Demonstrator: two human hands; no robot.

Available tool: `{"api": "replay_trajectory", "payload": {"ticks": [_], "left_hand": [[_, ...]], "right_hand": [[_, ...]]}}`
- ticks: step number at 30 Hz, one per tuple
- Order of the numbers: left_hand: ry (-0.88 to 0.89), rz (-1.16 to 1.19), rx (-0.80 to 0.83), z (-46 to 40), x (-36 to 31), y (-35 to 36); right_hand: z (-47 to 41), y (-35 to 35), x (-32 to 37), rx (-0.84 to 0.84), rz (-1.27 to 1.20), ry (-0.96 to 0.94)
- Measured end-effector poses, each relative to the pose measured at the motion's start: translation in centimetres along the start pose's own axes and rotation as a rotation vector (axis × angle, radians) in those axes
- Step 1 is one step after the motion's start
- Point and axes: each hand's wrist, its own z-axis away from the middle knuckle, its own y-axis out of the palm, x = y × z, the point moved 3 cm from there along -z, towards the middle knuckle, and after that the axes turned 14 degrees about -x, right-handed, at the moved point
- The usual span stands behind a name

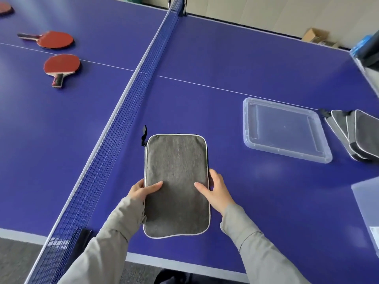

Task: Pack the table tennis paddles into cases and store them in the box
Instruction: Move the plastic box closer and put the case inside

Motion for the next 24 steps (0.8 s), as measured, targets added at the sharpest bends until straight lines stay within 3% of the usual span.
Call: {"api": "replay_trajectory", "payload": {"ticks": [3,6,10,15,24], "left_hand": [[-0.019,0.123,-0.013,1.1,-0.2,2.6],[-0.124,0.143,0.033,3.0,0.4,5.6],[-0.186,0.247,0.159,5.5,1.4,9.8],[-0.184,0.333,0.226,9.2,3.3,14.4],[-0.073,0.103,0.355,14.1,7.3,20.0]], "right_hand": [[1.2,-3.2,-0.2,-0.185,-0.181,0.057],[3.7,-5.7,-2.2,-0.381,-0.483,0.239],[5.8,-6.4,-3.0,-0.298,-0.893,0.351],[6.6,-10.2,-3.2,-0.429,-0.96,0.324],[10.2,-23.2,-8.6,-0.525,-1.06,0.264]]}}
